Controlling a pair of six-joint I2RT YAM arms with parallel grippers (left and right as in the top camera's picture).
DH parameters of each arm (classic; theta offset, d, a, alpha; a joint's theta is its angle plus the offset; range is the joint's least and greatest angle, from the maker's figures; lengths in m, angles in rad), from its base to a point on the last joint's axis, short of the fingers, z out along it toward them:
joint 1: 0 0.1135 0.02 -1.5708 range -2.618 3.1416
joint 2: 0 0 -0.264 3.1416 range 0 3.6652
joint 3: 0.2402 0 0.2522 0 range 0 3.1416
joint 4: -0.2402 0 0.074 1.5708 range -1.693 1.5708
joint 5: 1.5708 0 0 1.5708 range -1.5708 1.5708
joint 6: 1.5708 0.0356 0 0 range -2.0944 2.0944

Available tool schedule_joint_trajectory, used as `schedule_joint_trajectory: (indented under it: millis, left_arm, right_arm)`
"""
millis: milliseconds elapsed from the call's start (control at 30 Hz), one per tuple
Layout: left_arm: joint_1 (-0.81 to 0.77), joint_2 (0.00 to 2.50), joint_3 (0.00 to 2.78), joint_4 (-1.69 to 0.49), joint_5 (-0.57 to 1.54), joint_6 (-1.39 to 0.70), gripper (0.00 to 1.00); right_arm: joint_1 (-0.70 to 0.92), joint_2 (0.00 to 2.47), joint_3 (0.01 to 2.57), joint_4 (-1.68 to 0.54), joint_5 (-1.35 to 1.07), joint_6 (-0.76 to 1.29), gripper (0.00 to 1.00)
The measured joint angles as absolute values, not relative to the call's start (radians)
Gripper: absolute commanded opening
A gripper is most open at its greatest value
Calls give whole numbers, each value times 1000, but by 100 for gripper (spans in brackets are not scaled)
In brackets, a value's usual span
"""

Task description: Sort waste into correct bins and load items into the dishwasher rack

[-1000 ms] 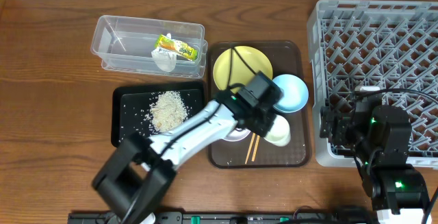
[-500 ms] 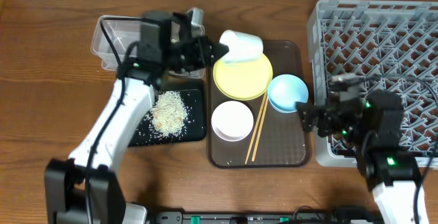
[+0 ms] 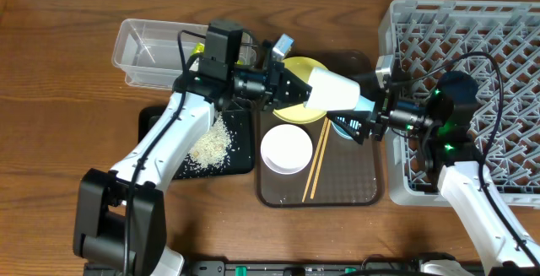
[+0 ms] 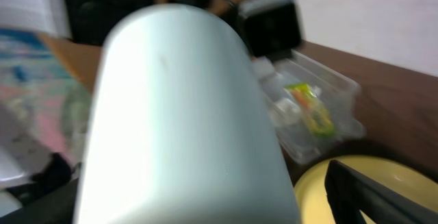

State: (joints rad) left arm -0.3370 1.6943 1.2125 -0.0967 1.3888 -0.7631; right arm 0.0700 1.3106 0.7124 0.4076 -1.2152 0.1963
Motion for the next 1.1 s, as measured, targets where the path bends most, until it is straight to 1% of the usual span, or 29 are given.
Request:
schedule_joint_trajectory:
  millis: [100, 167, 267, 467, 533, 600, 667, 700, 767, 800, 867, 900, 967, 1100]
  left_arm:
    - [-348, 1694, 1213, -97, 1390, -763, 6]
    - [-351, 1694, 1213, -97, 1390, -763, 6]
    - [-352, 1694, 1213, -97, 1389, -763, 6]
    - [-352, 1694, 1213, -97, 1390, -762, 7]
    - [-352, 1694, 1213, -97, 1391, -755, 13]
    - [-352, 1694, 1213, -97, 1389, -730, 17]
    - [-352, 1694, 1213, -100, 1384, -697, 30]
    - [-352, 1694, 1213, -107, 1376, -675, 32]
    - [-352, 1694, 1213, -153, 1338, -633, 43]
    - [-352, 1694, 1213, -199, 1293, -608, 48]
    - [-352, 1694, 1213, -301, 1183, -554, 55]
    - [-352, 1694, 1212, -354, 1097, -524, 59]
    - [-350, 1694, 1210, -435, 931, -482, 62]
    - [-324, 1687, 1206, -490, 720, -416, 65]
  right_arm:
    - [72, 1312, 713, 468, -1264, 251, 88]
    - [72, 1312, 713, 476, -1281, 273, 84]
    - [72, 1312, 713, 477, -1296, 299, 76]
    - [72, 1312, 713, 477, -1306, 321, 63]
    - [72, 1312, 713, 477, -1305, 326, 62]
    - [72, 1312, 713, 476, -1306, 326, 61]
    - [72, 1312, 713, 476, -1304, 326, 61]
    - [72, 1312, 713, 476, -1299, 326, 61]
    - [72, 1312, 713, 473, -1280, 326, 63]
    - [72, 1312, 713, 467, -1269, 325, 61]
    - [71, 1312, 713, 427, -1224, 321, 56]
    - [69, 1313, 713, 398, -1196, 314, 55]
    - [69, 1313, 715, 321, -1132, 292, 53]
    - [68, 1314, 717, 148, -957, 220, 45]
